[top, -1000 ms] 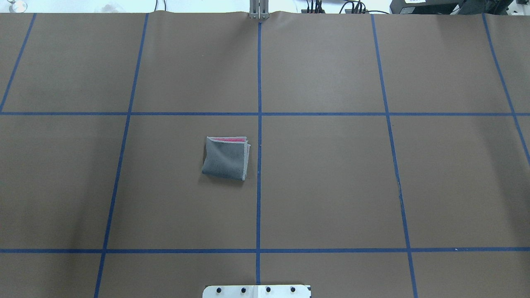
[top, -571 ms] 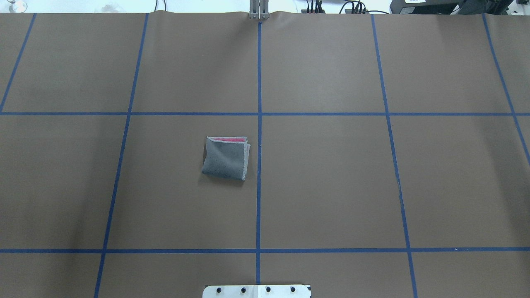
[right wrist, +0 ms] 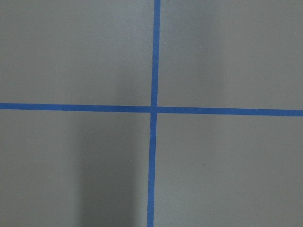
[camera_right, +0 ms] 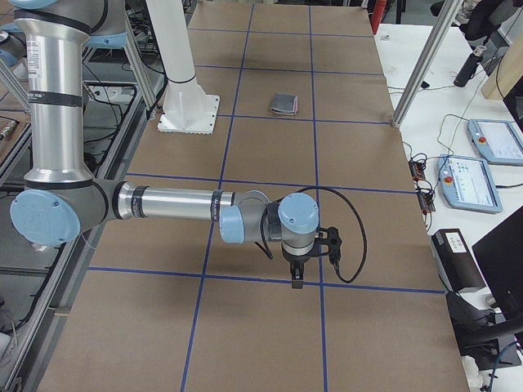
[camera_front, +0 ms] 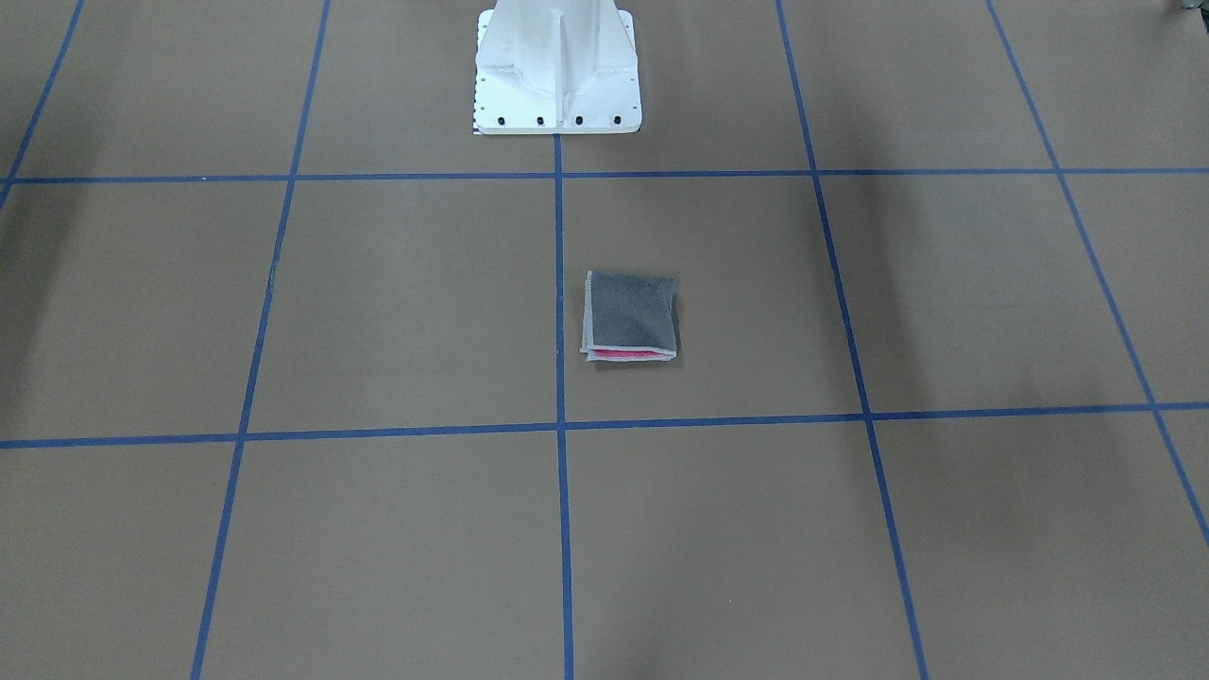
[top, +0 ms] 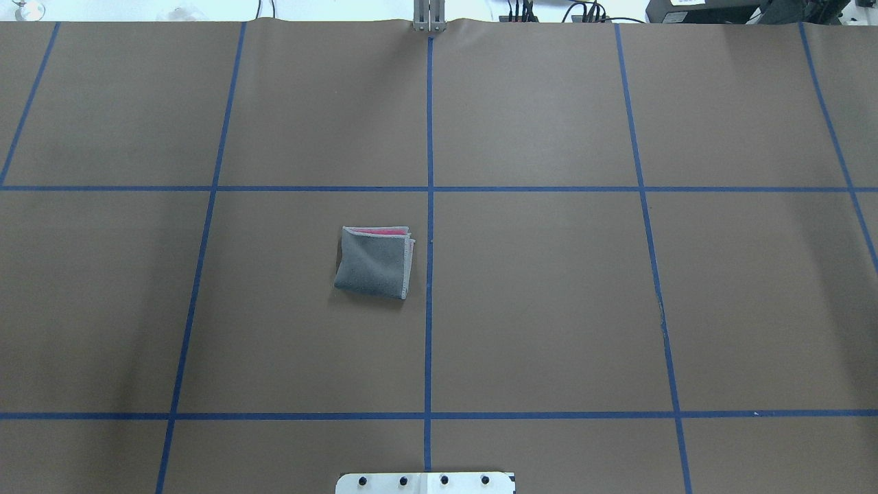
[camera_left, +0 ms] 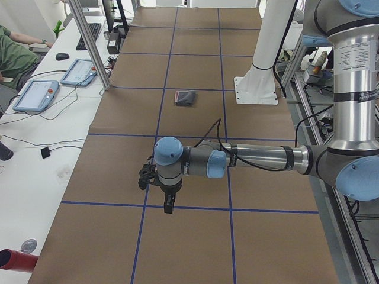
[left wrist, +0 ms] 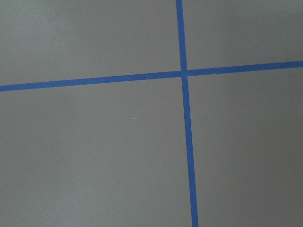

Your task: Fold towel twice with both arms

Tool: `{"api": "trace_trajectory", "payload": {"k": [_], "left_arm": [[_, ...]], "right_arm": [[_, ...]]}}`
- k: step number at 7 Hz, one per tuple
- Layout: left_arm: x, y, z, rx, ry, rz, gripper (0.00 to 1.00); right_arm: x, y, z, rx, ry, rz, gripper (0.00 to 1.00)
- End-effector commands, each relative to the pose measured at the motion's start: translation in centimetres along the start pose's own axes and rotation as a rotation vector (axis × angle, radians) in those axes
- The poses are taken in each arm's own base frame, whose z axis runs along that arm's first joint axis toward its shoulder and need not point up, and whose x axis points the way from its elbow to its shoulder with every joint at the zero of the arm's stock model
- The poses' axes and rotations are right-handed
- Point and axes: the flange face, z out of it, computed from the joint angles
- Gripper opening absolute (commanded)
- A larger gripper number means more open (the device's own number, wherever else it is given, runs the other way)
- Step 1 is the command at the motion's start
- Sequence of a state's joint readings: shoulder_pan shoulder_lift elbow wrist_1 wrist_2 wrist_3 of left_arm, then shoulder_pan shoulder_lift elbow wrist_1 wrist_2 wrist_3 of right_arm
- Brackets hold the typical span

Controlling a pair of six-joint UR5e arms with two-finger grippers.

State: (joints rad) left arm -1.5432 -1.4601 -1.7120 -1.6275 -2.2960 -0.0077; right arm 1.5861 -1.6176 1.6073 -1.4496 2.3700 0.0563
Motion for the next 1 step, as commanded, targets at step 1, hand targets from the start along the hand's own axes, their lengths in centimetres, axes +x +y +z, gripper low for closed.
{"api": "trace_trajectory", "payload": {"k": [1], "left_arm": [[-0.03,0.06,0.04,-0.001,0.0,-0.001,1.0]], "right_arm": [[-0.04,0.02,-0.04,0.001,0.0,0.003,1.0]]}}
